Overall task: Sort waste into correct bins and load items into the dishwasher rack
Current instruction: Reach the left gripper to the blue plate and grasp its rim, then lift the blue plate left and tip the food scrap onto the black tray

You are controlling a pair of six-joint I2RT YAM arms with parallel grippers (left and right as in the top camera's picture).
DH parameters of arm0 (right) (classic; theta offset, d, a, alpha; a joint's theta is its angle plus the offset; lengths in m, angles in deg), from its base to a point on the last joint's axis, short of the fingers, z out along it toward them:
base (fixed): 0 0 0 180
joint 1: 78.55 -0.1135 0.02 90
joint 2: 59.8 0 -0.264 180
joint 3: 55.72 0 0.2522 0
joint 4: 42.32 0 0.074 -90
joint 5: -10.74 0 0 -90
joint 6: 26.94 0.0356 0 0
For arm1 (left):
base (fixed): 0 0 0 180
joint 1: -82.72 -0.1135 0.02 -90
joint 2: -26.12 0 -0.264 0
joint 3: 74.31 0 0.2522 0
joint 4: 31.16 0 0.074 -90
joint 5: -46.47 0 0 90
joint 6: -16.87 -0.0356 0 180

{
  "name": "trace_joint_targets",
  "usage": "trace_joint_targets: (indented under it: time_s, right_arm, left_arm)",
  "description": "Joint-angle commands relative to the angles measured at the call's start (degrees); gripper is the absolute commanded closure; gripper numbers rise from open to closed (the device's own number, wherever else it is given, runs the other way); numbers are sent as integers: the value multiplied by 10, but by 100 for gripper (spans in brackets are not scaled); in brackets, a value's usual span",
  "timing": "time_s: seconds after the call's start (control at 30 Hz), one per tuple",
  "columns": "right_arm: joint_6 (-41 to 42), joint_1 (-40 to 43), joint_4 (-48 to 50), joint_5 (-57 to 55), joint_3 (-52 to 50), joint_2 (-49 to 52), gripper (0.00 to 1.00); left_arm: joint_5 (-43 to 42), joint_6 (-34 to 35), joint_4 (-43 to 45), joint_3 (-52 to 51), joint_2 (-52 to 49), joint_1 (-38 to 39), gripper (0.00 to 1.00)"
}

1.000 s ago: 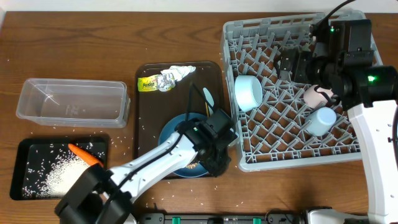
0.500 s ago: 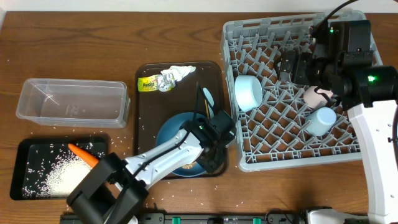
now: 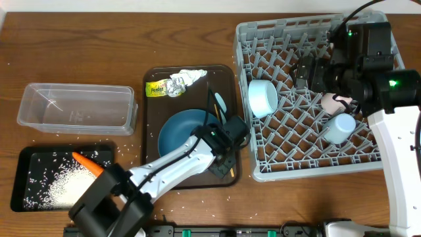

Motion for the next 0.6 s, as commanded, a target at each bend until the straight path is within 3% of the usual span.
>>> trace_joint_targets:
  time_s: [0.0,0.27,0.47,0.57]
  right_arm:
    - [5,2,-1,-4,0,-10,1]
    - [4,2,5,-8,0,-10,1]
    - [4,2,7,-17,0,-10,1]
    - [4,2,7,-21,0,-10,1]
  left_arm:
    - [15,38,-19,36,40,-2,94]
    - [45,130,-46,75,167,-65,94]
    - [37,226,-67,75,279,-209,94]
    - [-5,242,-70,72,329,-305,94]
